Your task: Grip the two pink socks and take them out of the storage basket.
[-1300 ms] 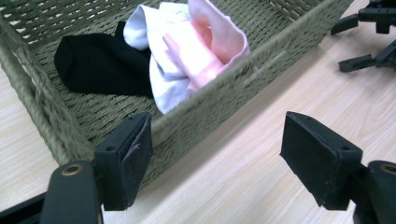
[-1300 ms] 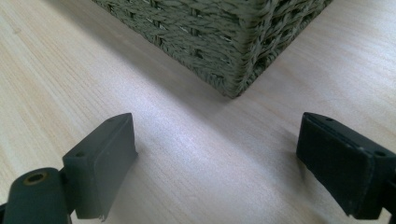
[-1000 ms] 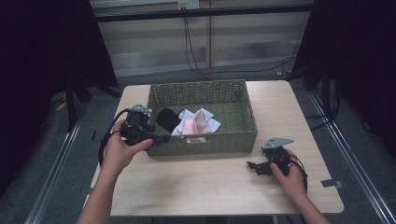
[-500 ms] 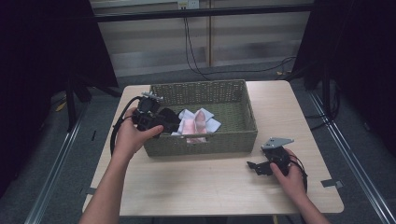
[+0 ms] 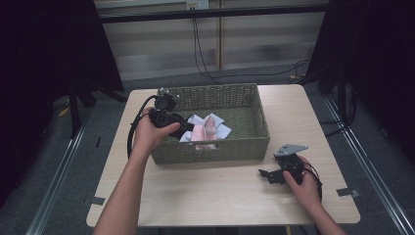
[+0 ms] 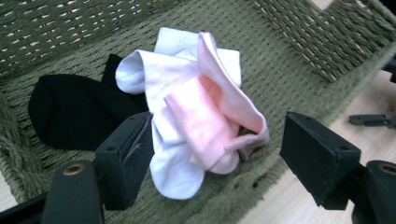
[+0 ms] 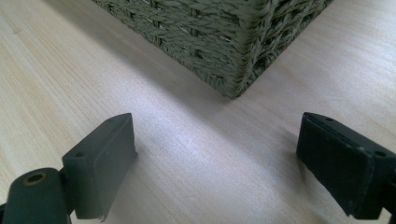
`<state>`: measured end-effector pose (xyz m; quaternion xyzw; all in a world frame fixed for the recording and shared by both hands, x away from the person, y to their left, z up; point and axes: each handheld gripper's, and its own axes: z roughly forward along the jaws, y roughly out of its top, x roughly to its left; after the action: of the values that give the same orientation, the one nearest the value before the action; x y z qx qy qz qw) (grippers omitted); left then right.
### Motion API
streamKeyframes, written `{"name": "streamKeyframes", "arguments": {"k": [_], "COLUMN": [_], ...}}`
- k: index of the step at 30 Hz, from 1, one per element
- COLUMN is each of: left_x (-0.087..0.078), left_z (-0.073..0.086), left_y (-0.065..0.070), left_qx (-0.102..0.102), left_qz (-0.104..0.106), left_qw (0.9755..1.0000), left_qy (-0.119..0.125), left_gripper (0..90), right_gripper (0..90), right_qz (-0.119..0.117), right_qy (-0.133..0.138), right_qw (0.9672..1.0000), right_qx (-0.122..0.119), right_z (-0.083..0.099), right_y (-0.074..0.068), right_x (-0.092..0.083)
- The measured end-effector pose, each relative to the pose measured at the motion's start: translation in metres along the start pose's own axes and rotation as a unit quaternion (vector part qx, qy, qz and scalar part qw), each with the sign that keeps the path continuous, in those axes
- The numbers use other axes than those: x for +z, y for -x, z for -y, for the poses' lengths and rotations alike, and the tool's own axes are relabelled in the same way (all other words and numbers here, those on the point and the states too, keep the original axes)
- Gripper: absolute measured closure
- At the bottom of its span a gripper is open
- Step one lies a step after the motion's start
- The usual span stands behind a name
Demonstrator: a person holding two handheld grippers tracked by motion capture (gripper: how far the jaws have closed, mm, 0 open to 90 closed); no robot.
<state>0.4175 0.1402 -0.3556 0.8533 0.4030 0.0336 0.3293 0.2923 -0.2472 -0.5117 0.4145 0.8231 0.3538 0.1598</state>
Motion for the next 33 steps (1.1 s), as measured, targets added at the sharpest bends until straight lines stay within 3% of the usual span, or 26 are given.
{"name": "streamKeyframes", "arguments": {"k": [7,15,33], "left_x": [0.013,0.027,0.054], "left_z": [-0.004,-0.008,-0.023], "left_y": [-0.010,-0.015,0.002], "left_qx": [-0.017,-0.029,-0.023], "left_qz": [-0.016,-0.018,-0.008], "left_qw": [0.9997,0.9991,0.9986], "left_qy": [-0.012,-0.025,-0.047], "left_gripper": [25.6,26.4,27.0], "right_gripper": [11.1,11.0,11.0], "right_qz": [0.000,0.000,0.000], "right_qy": [0.001,0.002,0.002], "right_qw": [1.0000,1.0000,1.0000], "right_qx": [-0.004,-0.006,-0.004], "right_z": [0.000,0.000,-0.001], "right_y": [0.001,0.001,0.001], "right_x": [0.000,0.001,0.001]}}
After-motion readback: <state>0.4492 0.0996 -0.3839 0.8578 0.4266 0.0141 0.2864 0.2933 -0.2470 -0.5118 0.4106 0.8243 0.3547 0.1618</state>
